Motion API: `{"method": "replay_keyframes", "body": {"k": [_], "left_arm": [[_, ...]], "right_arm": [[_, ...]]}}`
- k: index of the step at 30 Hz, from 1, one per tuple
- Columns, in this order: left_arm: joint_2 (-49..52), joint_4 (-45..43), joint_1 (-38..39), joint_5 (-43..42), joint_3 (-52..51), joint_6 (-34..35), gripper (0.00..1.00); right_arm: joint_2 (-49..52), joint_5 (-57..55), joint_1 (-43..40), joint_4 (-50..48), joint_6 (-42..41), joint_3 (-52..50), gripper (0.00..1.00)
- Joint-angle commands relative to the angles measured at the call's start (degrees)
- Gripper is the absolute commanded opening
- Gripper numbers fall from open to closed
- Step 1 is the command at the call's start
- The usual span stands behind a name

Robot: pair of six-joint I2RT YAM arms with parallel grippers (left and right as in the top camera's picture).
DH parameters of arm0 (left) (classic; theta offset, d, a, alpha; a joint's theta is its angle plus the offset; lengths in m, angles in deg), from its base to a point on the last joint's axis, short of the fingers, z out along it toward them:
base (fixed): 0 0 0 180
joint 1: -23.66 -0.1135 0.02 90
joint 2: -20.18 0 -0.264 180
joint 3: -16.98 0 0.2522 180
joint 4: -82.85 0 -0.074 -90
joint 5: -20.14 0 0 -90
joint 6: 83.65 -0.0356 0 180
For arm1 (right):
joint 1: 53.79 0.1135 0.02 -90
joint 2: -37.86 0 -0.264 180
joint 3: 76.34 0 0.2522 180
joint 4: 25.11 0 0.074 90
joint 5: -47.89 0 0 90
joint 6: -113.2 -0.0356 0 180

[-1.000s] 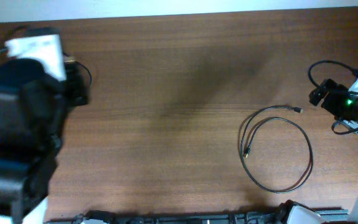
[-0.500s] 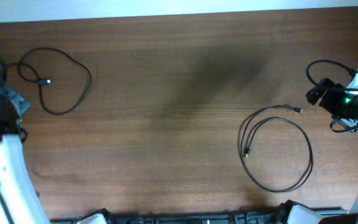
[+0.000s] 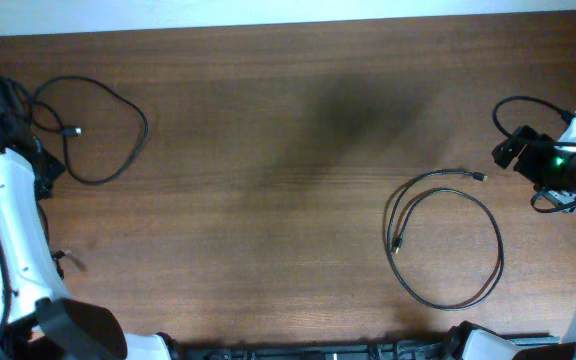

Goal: Untangle cables
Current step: 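Lower the cable at the lower left and open the left gripper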

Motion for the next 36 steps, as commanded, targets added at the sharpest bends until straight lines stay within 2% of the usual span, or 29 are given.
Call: {"method": "replay_keyframes", "body": {"k": [1, 7, 10, 13, 22, 29, 36], "left_arm": [[2.58, 0.42, -1.60, -0.72, -0.02, 3.04, 0.01], [5.60, 0.37, -3.52, -2.58, -0.02, 4.79, 0.04], [6.95, 0.17, -4.59, -5.92, -0.02, 4.85, 0.00], [8.35, -0.74, -6.58, -9.07, -0.02, 8.79, 0.00], [8.02, -10.54, -13.86, -24.41, 0.44, 9.20, 0.00], [3.58, -16.09, -15.93, -24.63, 1.22, 3.76, 0.00], [-8.79, -27.43, -16.13, -22.75, 1.22, 3.93, 0.00]], "right_arm": [[0.26, 0.31, -0.09, 0.00, -0.07, 0.33, 0.99], [0.26, 0.31, -0.09, 0.00, -0.07, 0.33, 0.99], [0.26, 0.31, -0.09, 0.00, -0.07, 0.33, 0.99], [0.26, 0.28, -0.09, 0.02, -0.07, 0.33, 0.99], [0.28, 0.28, -0.09, 0.04, -0.07, 0.33, 0.99], [0.37, 0.28, -0.09, 0.04, -0.07, 0.33, 0.99], [0.37, 0.31, -0.09, 0.09, -0.07, 0.33, 0.99]]}}
